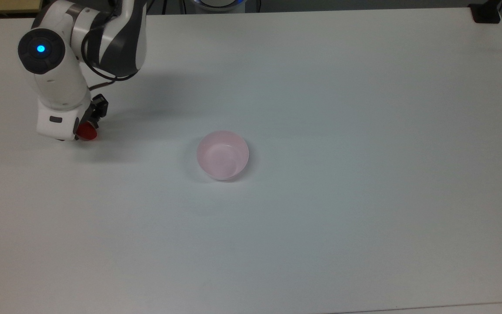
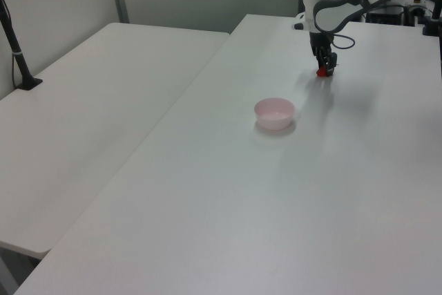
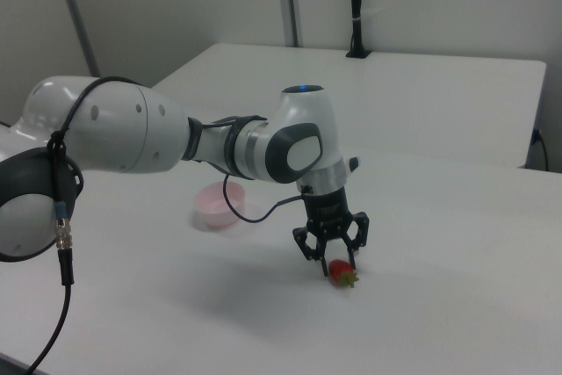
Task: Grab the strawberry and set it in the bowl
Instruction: 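Lower the gripper onto the strawberry and close it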
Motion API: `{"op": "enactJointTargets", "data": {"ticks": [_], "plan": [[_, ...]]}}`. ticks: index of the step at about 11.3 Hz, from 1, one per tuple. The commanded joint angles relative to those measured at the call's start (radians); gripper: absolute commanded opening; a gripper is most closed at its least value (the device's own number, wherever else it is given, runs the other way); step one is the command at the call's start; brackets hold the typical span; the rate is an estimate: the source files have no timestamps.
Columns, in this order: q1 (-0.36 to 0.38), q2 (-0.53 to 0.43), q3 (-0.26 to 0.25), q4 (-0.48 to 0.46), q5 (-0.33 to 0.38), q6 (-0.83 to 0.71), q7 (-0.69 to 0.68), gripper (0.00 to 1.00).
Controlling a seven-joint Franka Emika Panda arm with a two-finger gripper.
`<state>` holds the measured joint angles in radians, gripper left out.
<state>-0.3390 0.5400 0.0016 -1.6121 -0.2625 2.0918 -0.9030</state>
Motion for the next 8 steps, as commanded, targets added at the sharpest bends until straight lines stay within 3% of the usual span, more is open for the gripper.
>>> {"op": "enactJointTargets", "data": {"ticks": [1,3,5,6,8], "plan": [[0.005,-0.029,0.017,-0.025,-0.004,-0.012,0.121,0.46],[0.003,-0.031,0.017,-0.025,-0.006,-0.013,0.112,0.50],[-0.006,-0.031,0.015,-0.025,-0.011,-0.025,0.101,0.76],[-0.008,-0.034,0.014,-0.026,-0.012,-0.038,0.102,0.99],[-0.017,-0.049,0.012,-0.026,-0.014,-0.096,0.113,1.00]]}}
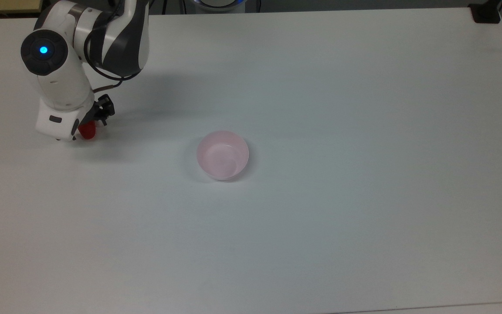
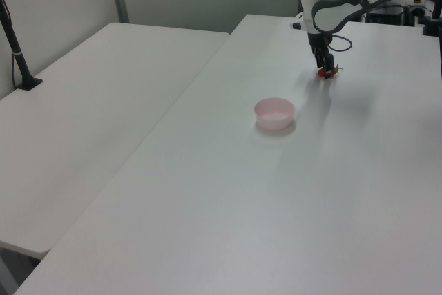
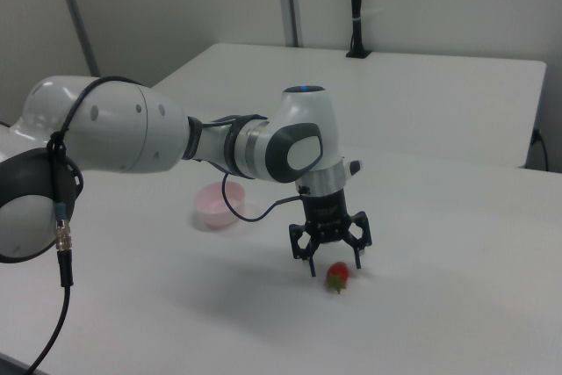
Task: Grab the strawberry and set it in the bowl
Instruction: 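Lower the gripper onto the strawberry and close it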
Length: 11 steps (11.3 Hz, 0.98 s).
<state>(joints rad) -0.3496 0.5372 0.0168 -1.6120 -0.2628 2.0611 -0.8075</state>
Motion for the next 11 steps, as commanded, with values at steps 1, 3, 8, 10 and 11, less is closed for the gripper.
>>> {"op": "enactJointTargets", "data": {"ticks": [1,3,8,10,11], "plan": [[-0.018,-0.051,-0.003,-0.026,-0.007,-0.090,0.027,0.95],[-0.022,-0.048,-0.001,-0.026,0.008,-0.102,0.136,0.82],[-0.028,-0.036,-0.001,-0.026,0.125,-0.055,0.318,0.79],[-0.029,-0.031,-0.001,-0.029,0.128,-0.021,0.318,0.79],[-0.032,-0.023,-0.003,-0.029,0.126,-0.015,0.318,0.79]]}}
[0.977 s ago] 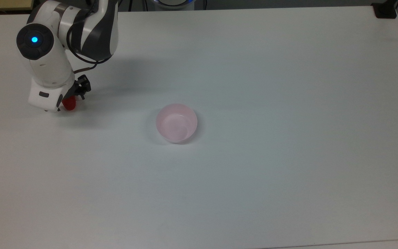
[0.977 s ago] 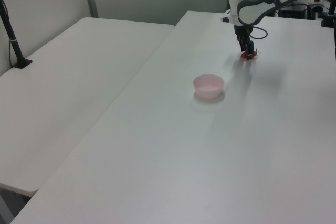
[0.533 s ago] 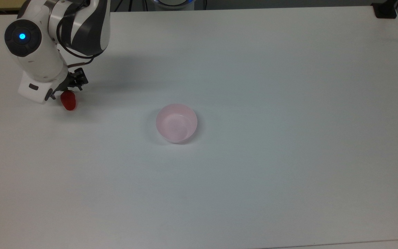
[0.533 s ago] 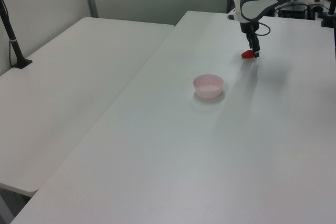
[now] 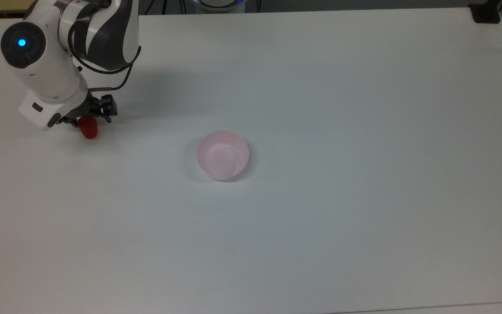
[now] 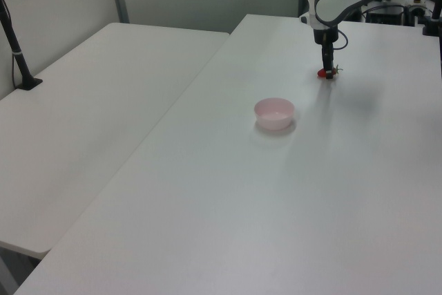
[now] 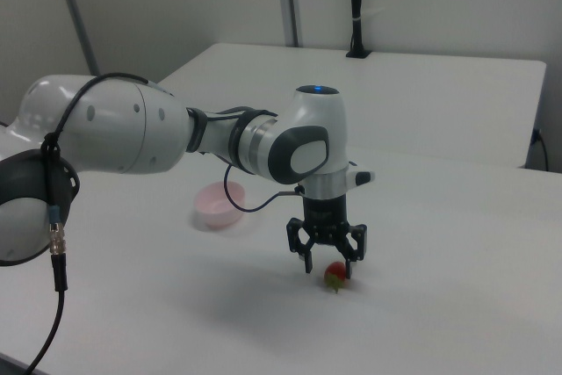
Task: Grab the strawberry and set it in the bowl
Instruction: 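Lower the gripper onto the strawberry and close it, then lift the held strawberry off the table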
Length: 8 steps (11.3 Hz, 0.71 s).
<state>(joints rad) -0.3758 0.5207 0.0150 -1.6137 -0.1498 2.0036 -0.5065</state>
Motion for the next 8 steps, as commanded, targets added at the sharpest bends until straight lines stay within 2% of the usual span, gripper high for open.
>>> {"op": "enactJointTargets", "data": {"ticks": [1,3,5,6,8], "plan": [[-0.006,-0.007,-0.001,-0.034,0.013,0.065,0.017,0.78],[-0.017,-0.007,-0.001,-0.054,0.013,0.099,0.019,0.78],[-0.017,-0.010,-0.001,-0.052,0.013,0.090,0.014,0.52],[-0.018,-0.016,-0.001,-0.054,0.013,0.086,0.014,0.45],[-0.017,-0.025,-0.001,-0.045,0.013,0.040,0.020,0.44]]}}
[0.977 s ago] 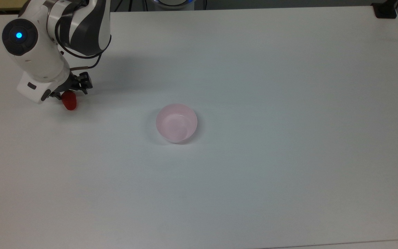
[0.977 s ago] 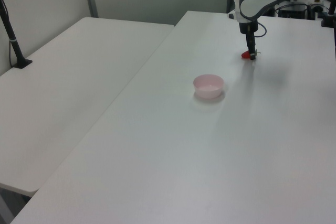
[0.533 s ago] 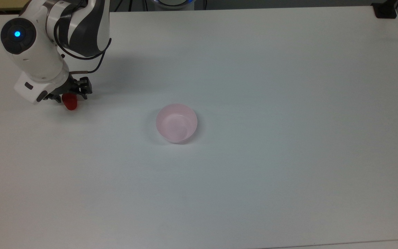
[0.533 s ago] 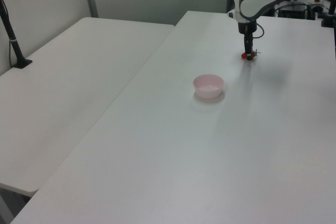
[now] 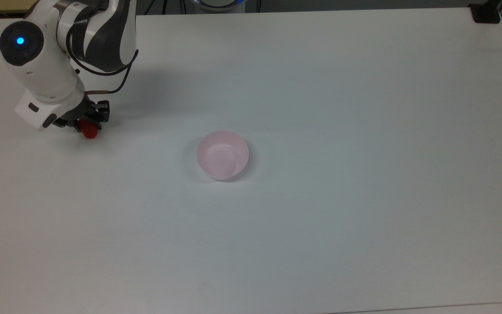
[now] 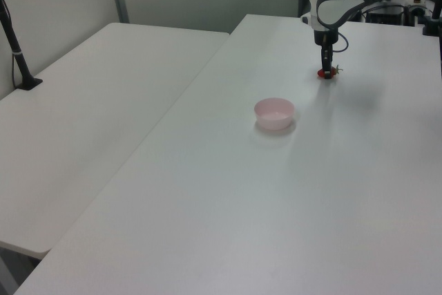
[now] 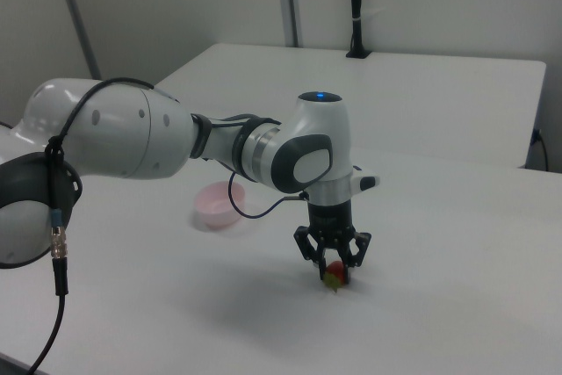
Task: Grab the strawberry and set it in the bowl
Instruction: 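Lift the held strawberry off the table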
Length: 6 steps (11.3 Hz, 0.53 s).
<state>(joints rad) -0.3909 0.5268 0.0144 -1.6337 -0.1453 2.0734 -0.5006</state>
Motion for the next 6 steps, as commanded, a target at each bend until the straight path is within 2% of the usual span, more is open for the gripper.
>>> {"op": "enactJointTargets", "data": {"ticks": [1,3,6], "plan": [[0.000,-0.037,0.001,-0.025,0.009,-0.036,0.017,0.44],[0.024,-0.065,0.004,-0.023,0.010,-0.039,0.052,0.44],[0.134,-0.093,0.015,0.034,0.024,-0.114,0.147,0.45]]}}
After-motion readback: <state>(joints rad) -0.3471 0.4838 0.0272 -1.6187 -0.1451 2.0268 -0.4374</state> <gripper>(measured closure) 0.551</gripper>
